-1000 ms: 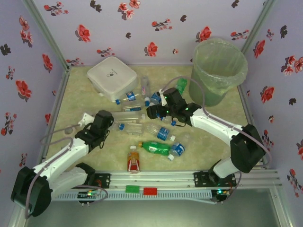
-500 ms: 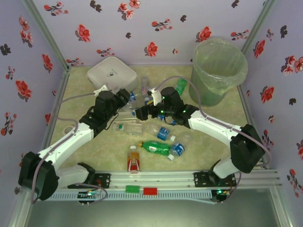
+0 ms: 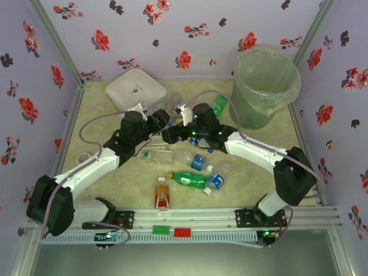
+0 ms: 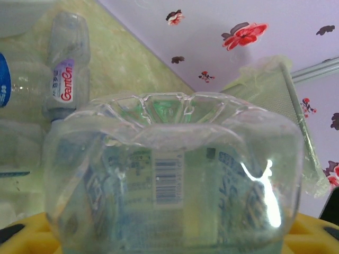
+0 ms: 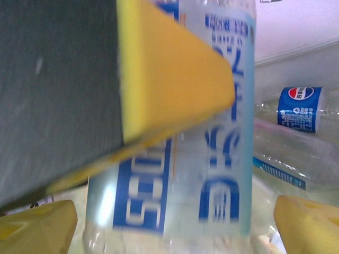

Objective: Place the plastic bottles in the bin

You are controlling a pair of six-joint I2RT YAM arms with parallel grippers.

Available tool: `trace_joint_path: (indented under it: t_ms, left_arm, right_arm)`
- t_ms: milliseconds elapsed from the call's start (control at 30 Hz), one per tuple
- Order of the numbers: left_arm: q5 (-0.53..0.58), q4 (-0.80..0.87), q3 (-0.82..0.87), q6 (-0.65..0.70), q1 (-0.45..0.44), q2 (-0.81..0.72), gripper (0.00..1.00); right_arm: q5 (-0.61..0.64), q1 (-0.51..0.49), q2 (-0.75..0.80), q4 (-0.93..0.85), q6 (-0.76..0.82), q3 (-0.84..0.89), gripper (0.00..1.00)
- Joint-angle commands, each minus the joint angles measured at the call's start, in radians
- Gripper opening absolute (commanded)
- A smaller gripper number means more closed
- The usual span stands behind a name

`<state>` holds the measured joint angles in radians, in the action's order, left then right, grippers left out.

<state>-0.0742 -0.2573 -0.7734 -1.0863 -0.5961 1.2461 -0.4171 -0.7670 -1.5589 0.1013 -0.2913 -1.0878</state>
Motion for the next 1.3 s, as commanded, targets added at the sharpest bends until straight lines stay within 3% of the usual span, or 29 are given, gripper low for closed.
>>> trace_joint_path:
  t_ms: [0,167,267,433,667,867,1100,1267]
  left_arm:
    - [-0.032,-0.075,0.022,-0.046,-0.011,-0.011,0.54]
    - [-0.051,-0.085,0.017,-0.058,-0.016,0.001,0.56]
    - [-0.069,-0.092,0.017,-0.057,-0.017,0.001,0.63]
    - [-0.079,-0.055,0.004,-0.042,-0.006,-0.027,1.00]
    - [-0.080,0.122,-0.035,0.089,0.137,-0.137,1.00]
    - [-0.070,0.235,-0.027,0.203,0.259,-0.237,1.00]
    - [-0.078,0.305,0.002,0.261,0.297,-0.200,1.00]
    - [-0.200,0.312,-0.013,0.283,0.297,-0.119,1.00]
  right_arm:
    - [-0.040,-0.004,-0.025,0.021,0.007,-0.045,0.87]
    - [-0.054,-0.003,-0.042,0.004,0.009,-0.052,0.63]
    - [-0.051,-0.003,-0.038,0.008,0.011,-0.041,0.53]
    - [-0.015,0.003,-0.016,0.023,0.002,-0.019,0.48]
    - [0.005,0.090,0.046,-0.005,-0.023,0.002,0.46]
    - [0.033,0.220,0.123,-0.194,0.023,-0.103,0.45]
    - [0.328,0.355,0.144,-0.534,0.144,-0.415,0.46]
    - [0.479,0.497,0.109,-0.628,0.161,-0.580,0.48]
